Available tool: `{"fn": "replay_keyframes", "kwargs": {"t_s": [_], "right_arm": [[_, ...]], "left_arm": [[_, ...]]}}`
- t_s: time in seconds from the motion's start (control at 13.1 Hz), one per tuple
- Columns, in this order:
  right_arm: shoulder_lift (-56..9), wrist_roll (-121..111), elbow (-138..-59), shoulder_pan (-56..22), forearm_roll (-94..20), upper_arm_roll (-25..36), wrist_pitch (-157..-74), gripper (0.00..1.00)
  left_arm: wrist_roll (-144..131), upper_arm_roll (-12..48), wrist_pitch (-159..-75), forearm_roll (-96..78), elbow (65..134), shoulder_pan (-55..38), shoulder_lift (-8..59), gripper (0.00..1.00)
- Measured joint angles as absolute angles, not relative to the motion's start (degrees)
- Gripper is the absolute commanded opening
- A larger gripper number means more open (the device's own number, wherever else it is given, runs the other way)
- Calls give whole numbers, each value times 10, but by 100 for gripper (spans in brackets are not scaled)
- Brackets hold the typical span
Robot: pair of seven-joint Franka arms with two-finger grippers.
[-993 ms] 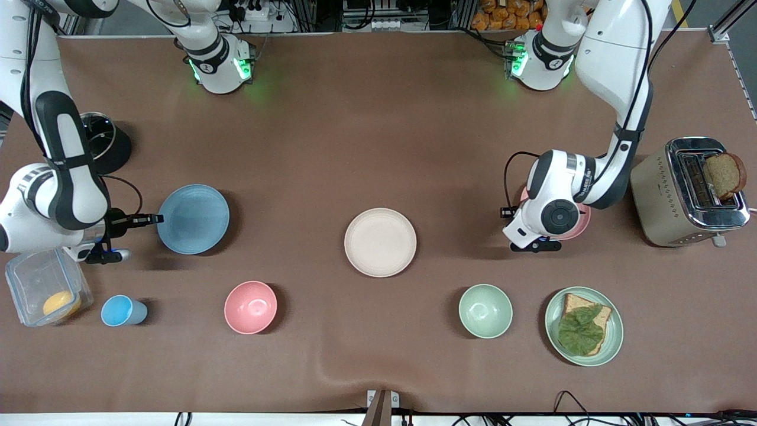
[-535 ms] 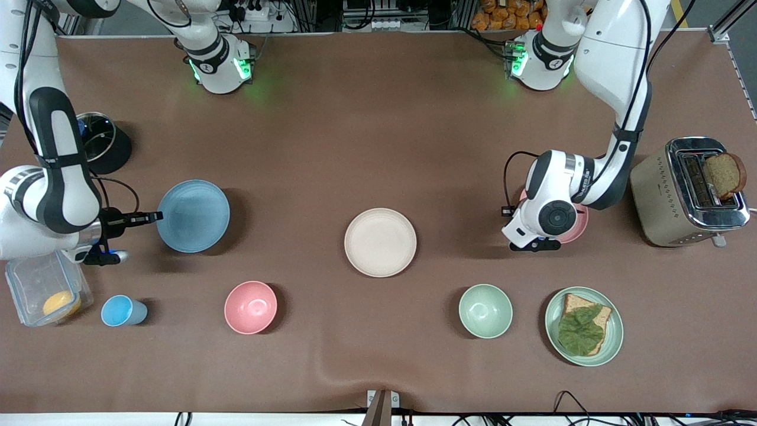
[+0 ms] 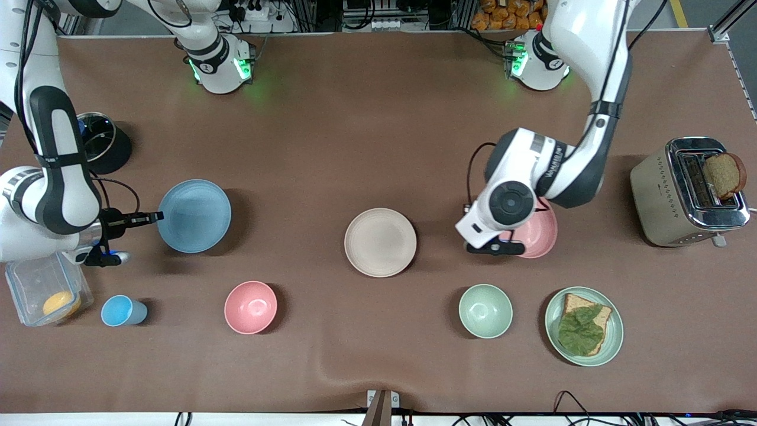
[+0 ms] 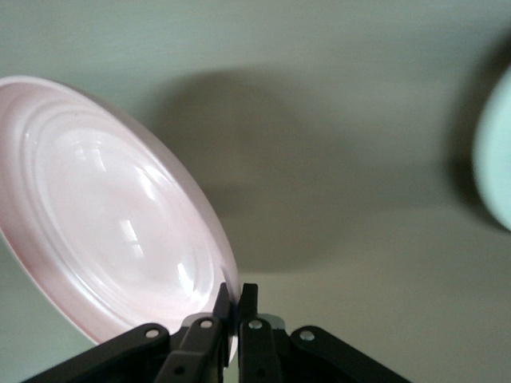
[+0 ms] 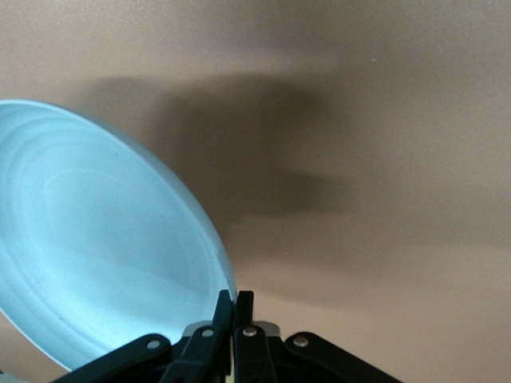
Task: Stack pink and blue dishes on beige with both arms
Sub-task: 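Carry the pink plate with the left gripper onto the beige plate, then open the left gripper on the pink plate while the right gripper lifts the blue plate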
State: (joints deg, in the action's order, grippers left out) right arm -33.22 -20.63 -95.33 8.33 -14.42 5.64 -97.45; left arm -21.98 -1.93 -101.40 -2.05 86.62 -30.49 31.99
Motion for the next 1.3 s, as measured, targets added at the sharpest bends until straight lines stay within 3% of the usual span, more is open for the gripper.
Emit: {"fn": "replay_keyframes", "kwargs": {"t_s": [0.31,0.69,1.07,1.15,1.22,1.3], "right_arm": [[-332,-170,-933,71,-145,56,-944,0],[-332,-59,-896,4,-146,48,-909,0],[-332,-46,-886,3,-146,38,-898,0],[-332,-46,-884,4,-146,38,-897,0],[-332,-45,-883,4,-146,38,-894,0],[-332,-45,-882,4,-146,38,-893,0]], "left_arm": [[-231,12,-1070,-25,798,-370,366,0],[-233,16,-1238,-25,787,-433,413,0],[-233,15,-1300,-25,784,-490,443,0],[-233,13,-1307,-24,783,-494,449,38],[-233,11,-1308,-23,780,-494,451,99],[-232,9,-1308,-18,779,-494,451,100]]}}
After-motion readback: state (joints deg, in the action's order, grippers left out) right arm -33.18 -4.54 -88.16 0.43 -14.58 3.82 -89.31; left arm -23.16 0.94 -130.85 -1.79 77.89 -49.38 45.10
